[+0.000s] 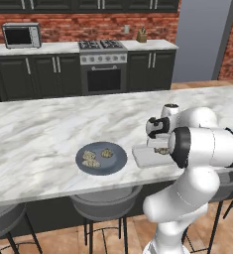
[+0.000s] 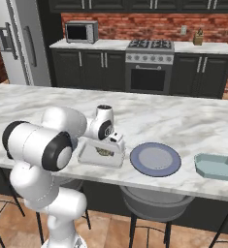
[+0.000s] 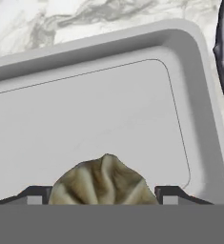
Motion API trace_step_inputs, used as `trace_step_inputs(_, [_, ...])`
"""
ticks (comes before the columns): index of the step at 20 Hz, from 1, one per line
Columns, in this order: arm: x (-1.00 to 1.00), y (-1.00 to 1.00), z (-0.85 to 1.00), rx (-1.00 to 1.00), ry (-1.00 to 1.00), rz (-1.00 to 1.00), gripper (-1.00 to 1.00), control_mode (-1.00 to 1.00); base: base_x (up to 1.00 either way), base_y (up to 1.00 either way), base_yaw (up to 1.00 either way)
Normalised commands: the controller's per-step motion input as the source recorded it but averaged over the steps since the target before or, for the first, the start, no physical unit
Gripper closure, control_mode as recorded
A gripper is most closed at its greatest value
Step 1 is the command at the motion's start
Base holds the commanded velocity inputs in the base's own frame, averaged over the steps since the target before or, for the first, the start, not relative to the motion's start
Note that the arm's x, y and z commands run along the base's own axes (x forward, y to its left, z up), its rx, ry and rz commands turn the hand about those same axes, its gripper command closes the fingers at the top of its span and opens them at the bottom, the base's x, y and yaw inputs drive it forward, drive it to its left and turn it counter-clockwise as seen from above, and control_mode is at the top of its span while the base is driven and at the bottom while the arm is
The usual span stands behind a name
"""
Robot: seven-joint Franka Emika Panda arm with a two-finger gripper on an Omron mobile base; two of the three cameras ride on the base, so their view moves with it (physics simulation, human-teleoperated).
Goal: Place two dumplings into each of the tupperware containers and then place the containers in the fridge.
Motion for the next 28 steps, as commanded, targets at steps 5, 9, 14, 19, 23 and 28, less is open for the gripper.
trace_step_inputs(5, [0.21,-0.03,-0.39,0.0,0.0,0.0,1.0,-1.0,0.0,0.0,0.0])
trace_step_inputs(9, [0.04,-0.01,-0.44,0.0,-0.01,0.0,1.0,-1.0,0.0,0.0,0.0])
trace_step_inputs(14, [0.0,0.0,-0.07,0.0,0.0,0.0,-1.0,-1.0,0.0,0.0,0.0])
trace_step_inputs(19, [0.0,0.0,0.0,0.0,0.0,0.0,-1.0,-1.0,0.0,0.0,0.0])
trace_step_inputs(23, [0.0,0.0,0.29,0.0,0.0,0.0,-1.0,-1.0,0.0,0.0,0.0])
trace_step_inputs(28, [-0.24,0.38,0.8,0.0,0.0,0.01,-1.0,-1.0,0.0,0.0,0.0])
